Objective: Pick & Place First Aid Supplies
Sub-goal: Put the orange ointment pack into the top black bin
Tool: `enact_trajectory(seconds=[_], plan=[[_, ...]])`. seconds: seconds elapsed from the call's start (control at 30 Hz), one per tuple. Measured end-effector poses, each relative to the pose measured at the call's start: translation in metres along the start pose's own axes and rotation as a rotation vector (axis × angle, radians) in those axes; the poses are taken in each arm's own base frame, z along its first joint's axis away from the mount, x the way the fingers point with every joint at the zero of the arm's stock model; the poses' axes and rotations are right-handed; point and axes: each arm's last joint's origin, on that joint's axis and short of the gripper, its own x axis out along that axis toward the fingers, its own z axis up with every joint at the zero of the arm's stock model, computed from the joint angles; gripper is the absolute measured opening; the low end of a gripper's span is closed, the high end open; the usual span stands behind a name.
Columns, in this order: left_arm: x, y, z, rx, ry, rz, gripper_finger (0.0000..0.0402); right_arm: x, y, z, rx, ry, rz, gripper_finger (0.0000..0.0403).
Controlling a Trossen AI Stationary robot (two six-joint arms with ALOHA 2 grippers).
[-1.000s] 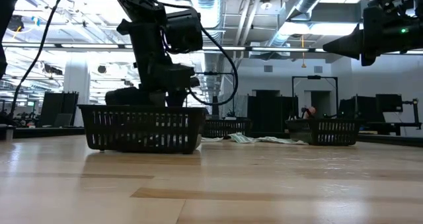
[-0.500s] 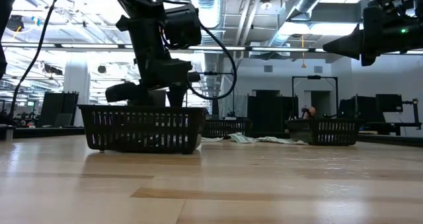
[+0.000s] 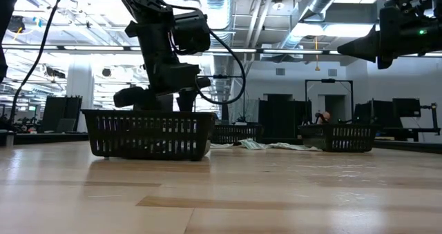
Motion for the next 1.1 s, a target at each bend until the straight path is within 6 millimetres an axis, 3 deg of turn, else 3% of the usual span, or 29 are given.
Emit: enact_trajectory(seconds=[1.1], plan=[[0.025, 0.004, -0.005, -0.020, 0.027, -0.004, 0.0237, 0.000, 0.000, 0.000, 0.001, -0.001, 0.000, 0.0008]])
